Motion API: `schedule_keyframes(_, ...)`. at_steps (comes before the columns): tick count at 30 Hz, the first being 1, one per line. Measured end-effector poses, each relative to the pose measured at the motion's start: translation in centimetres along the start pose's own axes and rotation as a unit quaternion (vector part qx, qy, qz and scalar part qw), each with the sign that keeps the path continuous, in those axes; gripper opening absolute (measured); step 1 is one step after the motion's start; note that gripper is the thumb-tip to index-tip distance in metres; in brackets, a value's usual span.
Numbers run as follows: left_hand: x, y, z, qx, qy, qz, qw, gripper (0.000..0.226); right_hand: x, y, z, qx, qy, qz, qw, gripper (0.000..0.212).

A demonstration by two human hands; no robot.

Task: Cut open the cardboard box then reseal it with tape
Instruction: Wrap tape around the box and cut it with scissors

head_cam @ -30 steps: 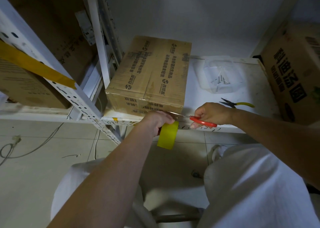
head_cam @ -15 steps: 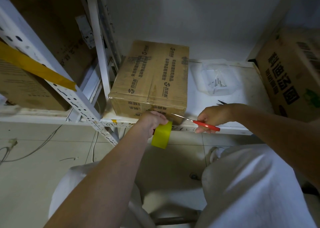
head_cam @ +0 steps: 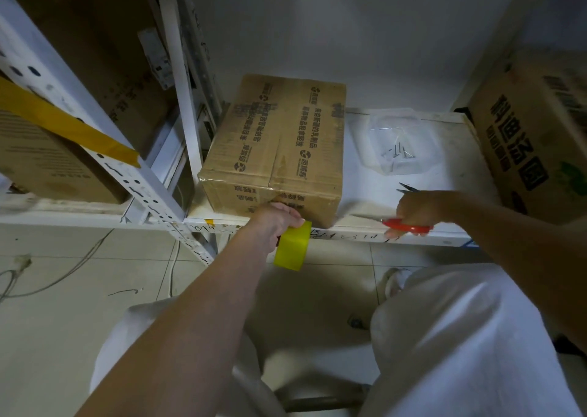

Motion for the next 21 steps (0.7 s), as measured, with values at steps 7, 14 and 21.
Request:
schedule_keyframes(7,-0.4,0.1,0.0,0.002,0.001,0.006,1.0,0.022,1.3,1.7,1.1,-0.06,0.008,-0.231,0.971,0.043)
schedule_keyframes(14,-1.2,-0.2,-0.2,-0.009,0.004,0.032,0.999,0.022,0.6,3.7,4.6,-0.012,0.043,-0.265,0.963,0.023)
schedule_keyframes(21,-1.5,0.0,-0.2,-0.011,0.01,0.035,0.999,0.023,1.7,-2.3,7.6,0.253,-0.056,-0.512,0.819,0.06)
Point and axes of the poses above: each hand's wrist, its own y-axis towards the middle knuckle, its own x-axis out of the back of the hand, z = x × y, the point moved 3 cm from there along y, towards the middle knuckle, and after that the axes turned 10 degrees about z, right-handed, at the moved point
